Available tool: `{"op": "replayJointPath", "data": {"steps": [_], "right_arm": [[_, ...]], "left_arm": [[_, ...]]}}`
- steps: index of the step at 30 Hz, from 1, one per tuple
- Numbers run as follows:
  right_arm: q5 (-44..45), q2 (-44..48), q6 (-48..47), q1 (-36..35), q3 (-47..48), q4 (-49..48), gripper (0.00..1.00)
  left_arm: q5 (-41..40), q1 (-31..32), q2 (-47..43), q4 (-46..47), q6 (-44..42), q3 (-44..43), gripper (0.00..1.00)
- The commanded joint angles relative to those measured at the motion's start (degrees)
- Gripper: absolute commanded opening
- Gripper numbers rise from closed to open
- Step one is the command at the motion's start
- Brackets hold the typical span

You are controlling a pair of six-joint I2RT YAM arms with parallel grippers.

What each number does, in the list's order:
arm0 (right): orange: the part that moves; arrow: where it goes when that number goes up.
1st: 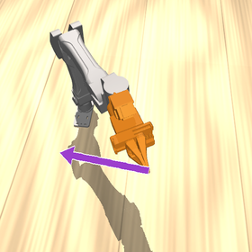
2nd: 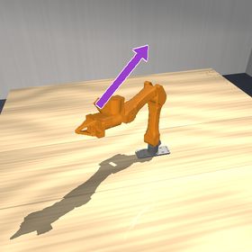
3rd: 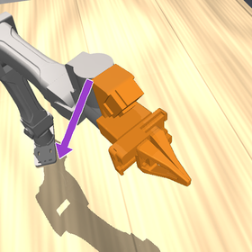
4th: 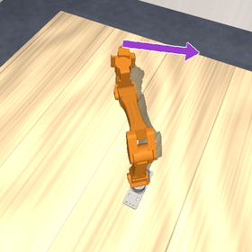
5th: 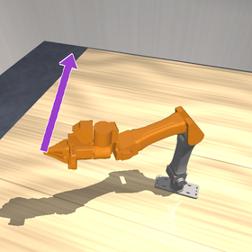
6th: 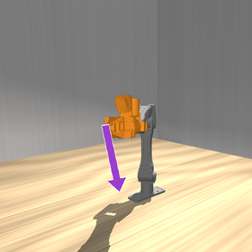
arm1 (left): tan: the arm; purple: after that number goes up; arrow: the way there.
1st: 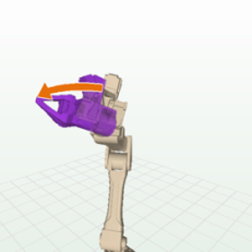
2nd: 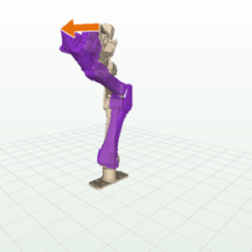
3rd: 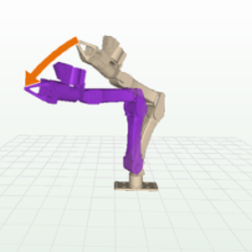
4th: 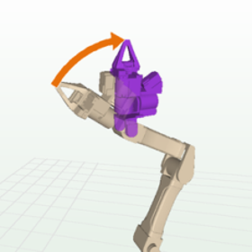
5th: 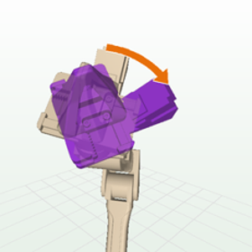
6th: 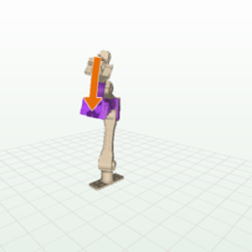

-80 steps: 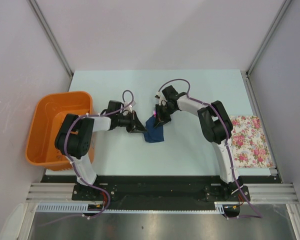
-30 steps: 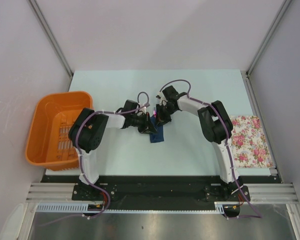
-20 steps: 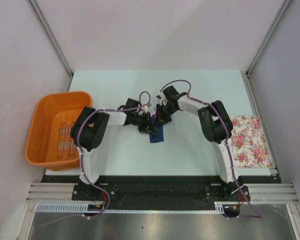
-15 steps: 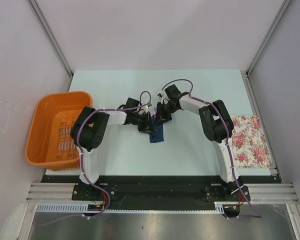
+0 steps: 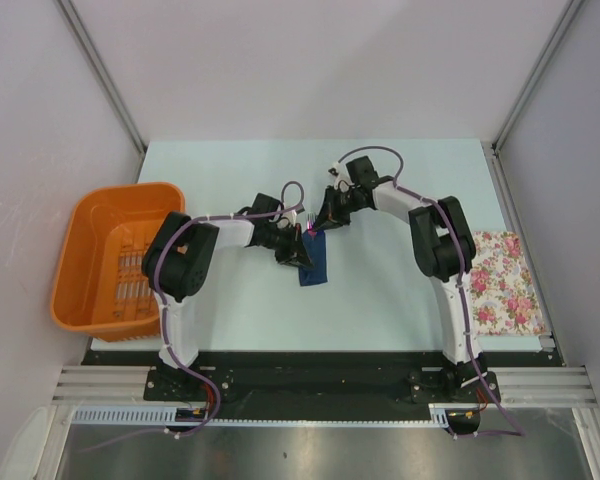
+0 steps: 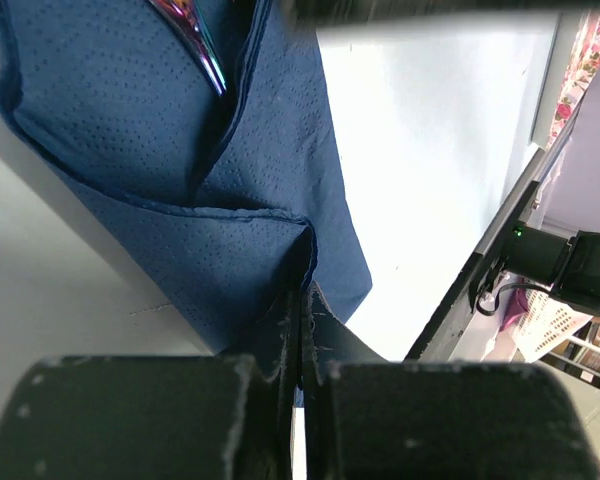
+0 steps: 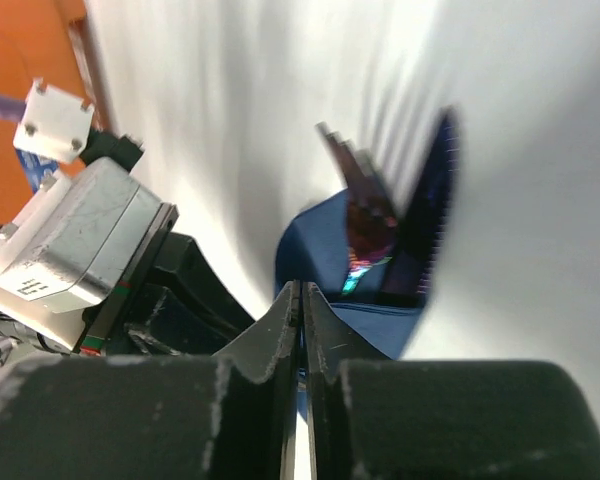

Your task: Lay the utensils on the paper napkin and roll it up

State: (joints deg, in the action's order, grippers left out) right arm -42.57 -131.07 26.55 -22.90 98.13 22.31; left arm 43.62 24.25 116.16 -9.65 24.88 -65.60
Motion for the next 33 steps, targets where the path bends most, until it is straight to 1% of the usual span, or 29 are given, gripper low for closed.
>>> {"op": "replayJointPath", "data": {"steps": [1,5,13,16,18,19,20,23,26,30,33], "right_arm": [[-2.17,-0.86,-0.7,-1.8,-0.56,-0.42,0.06],[-0.95,-0.33,-2.11,-3.03,-3.38,-0.16,0.04],[-0.23,-1.65,-1.85,-2.24,-3.29,-0.95,0.02],[-2.51,-1.48,0.34,-0.84,-3.73,-1.73,0.03],[-6.11,-1.21,2.54,0.04,-5.13,-4.8,0.05],[-9.08,-0.86,5.16,0.74,-5.83,-6.21,0.05],[-10.59,-0.51,6.23,1.09,-6.54,-9.18,0.06],[-14.64,0.19,8.69,1.27,-8.21,-12.53,0.07],[-15.53,0.64,9.66,1.19,-10.32,-14.65,0.06],[-14.92,-0.15,9.23,1.19,-11.2,-14.48,0.03],[-13.78,-0.94,7.65,1.01,-11.2,-13.69,0.04]], "left_arm": [[-9.6,-0.34,3.46,-5.29,-4.58,0.39,0.0],[-9.51,-0.34,3.2,-5.38,-4.93,-0.14,0.0],[-9.6,-0.34,3.11,-5.82,-5.64,0.04,0.0],[-9.6,-0.34,2.93,-5.82,-5.9,0.04,0.0],[-9.6,-0.34,2.85,-5.47,-5.99,0.04,0.0],[-9.6,-0.34,2.85,-5.47,-5.99,-0.05,0.0],[-9.43,-0.34,2.85,-5.29,-5.99,-0.05,0.0],[-9.34,-0.34,2.93,-5.2,-6.07,-0.14,0.0],[-9.34,-0.34,2.85,-5.12,-6.16,-0.14,0.0],[-9.43,-0.34,2.85,-4.94,-6.16,-0.23,0.0],[-9.51,-0.34,2.67,-4.94,-6.16,-0.14,0.0]]}}
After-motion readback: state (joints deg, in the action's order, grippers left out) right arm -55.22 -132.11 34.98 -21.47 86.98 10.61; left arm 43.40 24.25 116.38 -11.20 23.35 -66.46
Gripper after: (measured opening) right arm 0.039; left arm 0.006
